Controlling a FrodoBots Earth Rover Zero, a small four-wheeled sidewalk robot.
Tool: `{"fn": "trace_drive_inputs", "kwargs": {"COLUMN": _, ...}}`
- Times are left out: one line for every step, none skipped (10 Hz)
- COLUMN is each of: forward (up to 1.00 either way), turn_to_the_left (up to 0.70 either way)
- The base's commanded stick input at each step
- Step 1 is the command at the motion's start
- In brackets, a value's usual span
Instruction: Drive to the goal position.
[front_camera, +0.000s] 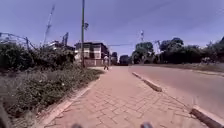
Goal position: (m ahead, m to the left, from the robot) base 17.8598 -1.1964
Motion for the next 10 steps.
{"fn": "trace_drive_inputs", "kwargs": {"forward": 0.85, "turn_to_the_left": 0.0}}
{"fn": "trace_drive_inputs", "kwargs": {"forward": 0.85, "turn_to_the_left": 0.0}}
{"fn": "trace_drive_inputs", "kwargs": {"forward": 0.85, "turn_to_the_left": 0.0}}
{"fn": "trace_drive_inputs", "kwargs": {"forward": 0.85, "turn_to_the_left": 0.0}}
{"fn": "trace_drive_inputs", "kwargs": {"forward": 0.85, "turn_to_the_left": 0.0}}
{"fn": "trace_drive_inputs", "kwargs": {"forward": 0.85, "turn_to_the_left": 0.0}}
{"fn": "trace_drive_inputs", "kwargs": {"forward": 0.85, "turn_to_the_left": 0.0}}
{"fn": "trace_drive_inputs", "kwargs": {"forward": 0.85, "turn_to_the_left": 0.0}}
{"fn": "trace_drive_inputs", "kwargs": {"forward": 0.85, "turn_to_the_left": 0.0}}
{"fn": "trace_drive_inputs", "kwargs": {"forward": 0.85, "turn_to_the_left": 0.0}}
